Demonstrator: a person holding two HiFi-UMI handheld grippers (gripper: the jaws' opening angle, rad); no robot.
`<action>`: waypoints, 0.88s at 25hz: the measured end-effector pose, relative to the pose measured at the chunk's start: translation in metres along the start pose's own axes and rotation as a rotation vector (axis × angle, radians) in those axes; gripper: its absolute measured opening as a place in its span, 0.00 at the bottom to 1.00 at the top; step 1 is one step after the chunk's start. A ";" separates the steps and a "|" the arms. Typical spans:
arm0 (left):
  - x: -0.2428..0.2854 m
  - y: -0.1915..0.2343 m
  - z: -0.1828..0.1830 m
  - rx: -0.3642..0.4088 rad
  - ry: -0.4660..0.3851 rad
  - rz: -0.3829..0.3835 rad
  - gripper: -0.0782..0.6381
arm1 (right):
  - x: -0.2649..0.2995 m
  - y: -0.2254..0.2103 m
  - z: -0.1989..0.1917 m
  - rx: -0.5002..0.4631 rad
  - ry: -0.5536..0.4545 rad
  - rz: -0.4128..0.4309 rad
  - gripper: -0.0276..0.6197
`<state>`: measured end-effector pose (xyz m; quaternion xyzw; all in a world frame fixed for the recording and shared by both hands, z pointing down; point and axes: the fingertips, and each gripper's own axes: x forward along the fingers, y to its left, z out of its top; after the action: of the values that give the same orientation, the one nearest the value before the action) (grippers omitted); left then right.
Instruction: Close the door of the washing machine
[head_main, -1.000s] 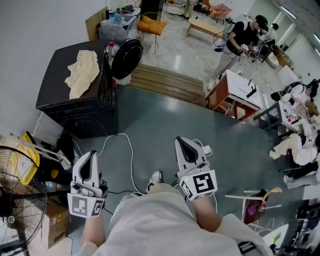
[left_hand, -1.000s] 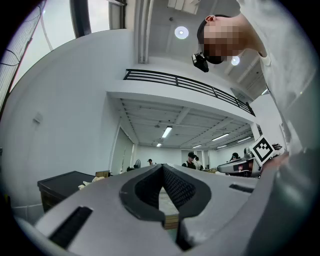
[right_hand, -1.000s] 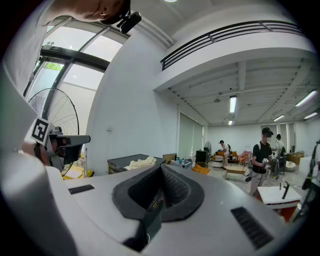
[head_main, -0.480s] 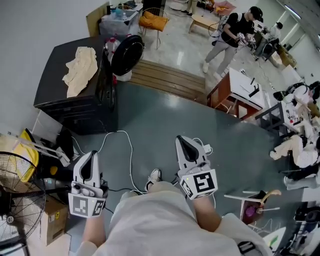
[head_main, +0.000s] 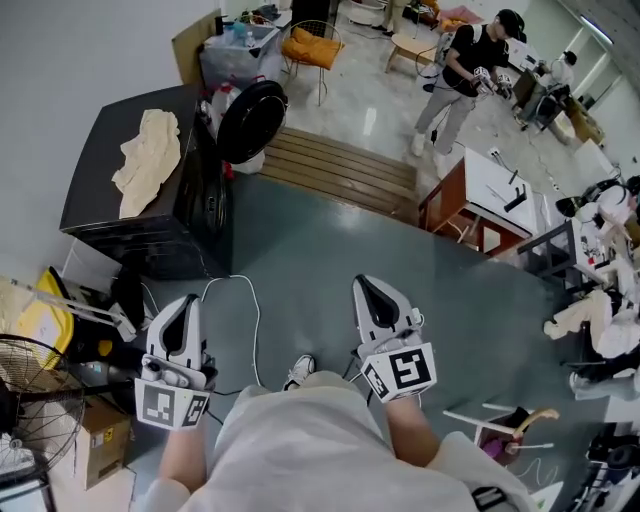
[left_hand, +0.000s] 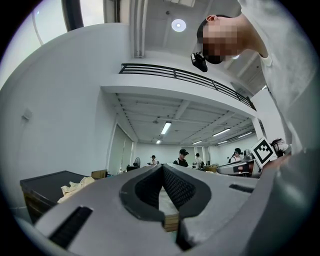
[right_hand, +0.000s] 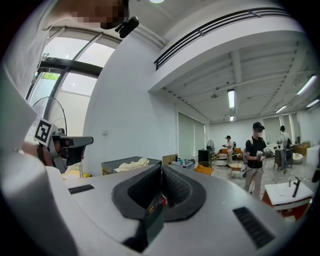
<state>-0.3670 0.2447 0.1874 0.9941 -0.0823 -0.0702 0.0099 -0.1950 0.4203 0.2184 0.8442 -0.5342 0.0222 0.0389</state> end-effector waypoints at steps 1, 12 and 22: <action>0.010 -0.005 0.002 0.007 0.000 0.002 0.12 | 0.003 -0.010 0.001 0.004 -0.004 0.011 0.06; 0.081 -0.041 -0.002 0.036 0.016 -0.052 0.12 | 0.020 -0.076 -0.007 0.039 -0.030 0.041 0.41; 0.152 -0.015 -0.042 -0.028 0.043 -0.083 0.12 | 0.063 -0.111 -0.042 0.048 0.083 0.010 0.47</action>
<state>-0.2099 0.2351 0.2078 0.9977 -0.0397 -0.0504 0.0227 -0.0674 0.4148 0.2602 0.8404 -0.5359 0.0702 0.0405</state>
